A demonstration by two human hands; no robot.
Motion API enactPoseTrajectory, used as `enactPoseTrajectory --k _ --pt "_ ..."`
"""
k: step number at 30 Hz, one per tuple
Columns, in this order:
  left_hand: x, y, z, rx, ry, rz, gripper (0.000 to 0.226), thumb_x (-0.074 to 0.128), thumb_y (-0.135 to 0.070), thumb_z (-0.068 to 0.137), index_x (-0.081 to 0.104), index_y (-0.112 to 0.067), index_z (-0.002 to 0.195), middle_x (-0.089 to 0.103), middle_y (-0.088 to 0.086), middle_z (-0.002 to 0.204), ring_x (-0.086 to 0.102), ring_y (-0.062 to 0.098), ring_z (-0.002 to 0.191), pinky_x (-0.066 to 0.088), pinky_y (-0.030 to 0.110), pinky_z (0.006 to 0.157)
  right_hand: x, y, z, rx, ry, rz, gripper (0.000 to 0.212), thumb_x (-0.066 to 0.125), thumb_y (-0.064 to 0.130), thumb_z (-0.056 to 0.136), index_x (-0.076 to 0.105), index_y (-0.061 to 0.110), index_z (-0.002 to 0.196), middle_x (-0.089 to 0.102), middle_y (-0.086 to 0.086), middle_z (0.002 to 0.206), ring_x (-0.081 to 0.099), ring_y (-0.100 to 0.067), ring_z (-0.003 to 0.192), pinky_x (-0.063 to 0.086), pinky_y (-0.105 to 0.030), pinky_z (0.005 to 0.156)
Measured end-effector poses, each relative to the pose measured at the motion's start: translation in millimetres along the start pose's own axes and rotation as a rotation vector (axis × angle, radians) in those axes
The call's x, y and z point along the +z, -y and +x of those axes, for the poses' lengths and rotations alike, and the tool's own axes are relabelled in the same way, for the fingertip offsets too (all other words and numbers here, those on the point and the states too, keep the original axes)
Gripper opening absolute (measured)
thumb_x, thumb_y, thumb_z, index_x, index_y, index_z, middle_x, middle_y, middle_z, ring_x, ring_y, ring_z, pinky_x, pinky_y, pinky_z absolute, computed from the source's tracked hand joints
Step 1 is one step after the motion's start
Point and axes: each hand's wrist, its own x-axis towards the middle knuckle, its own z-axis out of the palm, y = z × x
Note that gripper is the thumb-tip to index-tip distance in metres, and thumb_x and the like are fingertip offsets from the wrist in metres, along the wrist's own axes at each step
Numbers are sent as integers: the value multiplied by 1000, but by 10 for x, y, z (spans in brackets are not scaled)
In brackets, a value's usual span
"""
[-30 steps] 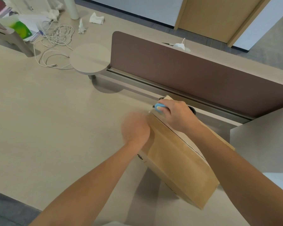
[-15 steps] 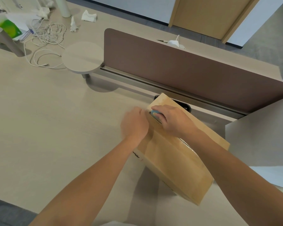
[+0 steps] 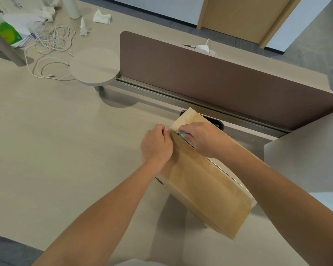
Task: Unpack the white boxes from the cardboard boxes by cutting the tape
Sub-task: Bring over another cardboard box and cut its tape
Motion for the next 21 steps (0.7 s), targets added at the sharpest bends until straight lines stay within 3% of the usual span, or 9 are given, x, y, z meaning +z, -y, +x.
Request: enactPoseTrajectory --k 15,21 --pt "32 46 22 -12 4 -31 27 34 -35 104 59 -24 102 63 0 90 56 22 87 42 36 72 3 -126 -263 24 63 11 31 35 28 106 54 25 131 61 -3 112 56 -26 104 48 -42 88" --pt "53 49 33 -11 5 -29 29 33 -37 104 59 -24 104 63 1 90 58 23 87 50 42 78 10 -153 -348 32 65 15 32 35 28 106 53 25 133 61 -3 113 56 -26 105 48 -42 89"
